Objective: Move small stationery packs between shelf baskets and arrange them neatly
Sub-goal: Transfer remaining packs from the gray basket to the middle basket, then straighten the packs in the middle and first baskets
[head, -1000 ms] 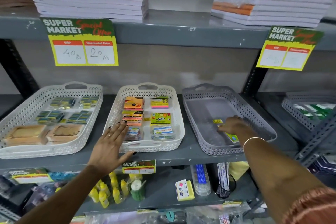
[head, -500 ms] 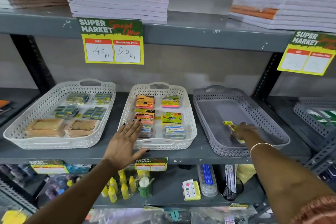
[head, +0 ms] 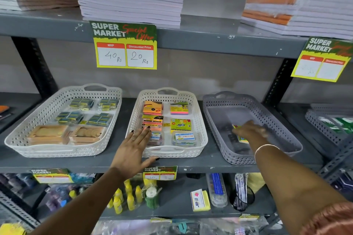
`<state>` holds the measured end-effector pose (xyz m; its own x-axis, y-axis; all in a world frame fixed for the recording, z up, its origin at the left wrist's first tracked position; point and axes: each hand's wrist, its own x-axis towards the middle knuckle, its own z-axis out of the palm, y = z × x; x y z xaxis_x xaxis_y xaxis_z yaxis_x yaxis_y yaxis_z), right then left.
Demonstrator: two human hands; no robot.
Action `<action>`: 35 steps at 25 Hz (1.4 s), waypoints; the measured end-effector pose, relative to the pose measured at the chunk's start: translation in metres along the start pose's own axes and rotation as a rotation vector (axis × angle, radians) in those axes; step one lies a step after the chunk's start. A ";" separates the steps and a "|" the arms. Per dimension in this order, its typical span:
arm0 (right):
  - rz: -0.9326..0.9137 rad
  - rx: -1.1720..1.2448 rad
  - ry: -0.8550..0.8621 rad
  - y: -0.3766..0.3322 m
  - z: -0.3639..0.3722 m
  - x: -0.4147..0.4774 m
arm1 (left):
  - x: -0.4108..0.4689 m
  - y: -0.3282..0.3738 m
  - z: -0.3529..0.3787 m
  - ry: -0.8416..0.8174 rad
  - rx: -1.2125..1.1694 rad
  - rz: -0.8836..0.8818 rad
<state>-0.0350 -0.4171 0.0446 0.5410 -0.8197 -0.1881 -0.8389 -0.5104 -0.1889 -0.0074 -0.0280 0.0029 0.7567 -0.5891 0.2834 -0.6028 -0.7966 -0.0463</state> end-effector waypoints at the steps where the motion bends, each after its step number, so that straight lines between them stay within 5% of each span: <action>1: -0.051 0.001 0.048 -0.013 -0.009 -0.004 | 0.000 0.000 0.000 0.002 -0.005 0.001; 6: -0.585 0.169 0.108 -0.105 -0.034 -0.042 | 0.001 0.000 0.001 -0.002 -0.023 0.003; 10: -0.900 -0.130 -0.018 -0.147 -0.003 -0.072 | 0.000 -0.001 0.000 -0.002 -0.050 0.018; 15: -0.952 -0.342 -0.169 -0.164 0.031 -0.064 | 0.001 -0.002 0.006 0.039 -0.080 0.038; 25: -0.951 -0.399 -0.294 -0.174 0.055 -0.047 | 0.002 -0.003 0.009 0.059 -0.109 0.055; 31: -0.916 -0.124 -0.267 -0.162 0.019 -0.074 | 0.009 0.001 -0.008 0.096 -0.333 -0.036; 35: -0.925 -0.153 -0.372 -0.134 0.016 -0.101 | 0.052 -0.018 -0.026 -0.119 -0.420 -0.064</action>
<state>0.0237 -0.2622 0.0734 0.9456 0.0348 -0.3235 -0.0649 -0.9541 -0.2923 0.0358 -0.0409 0.0438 0.8048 -0.5715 0.1599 -0.5858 -0.7220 0.3682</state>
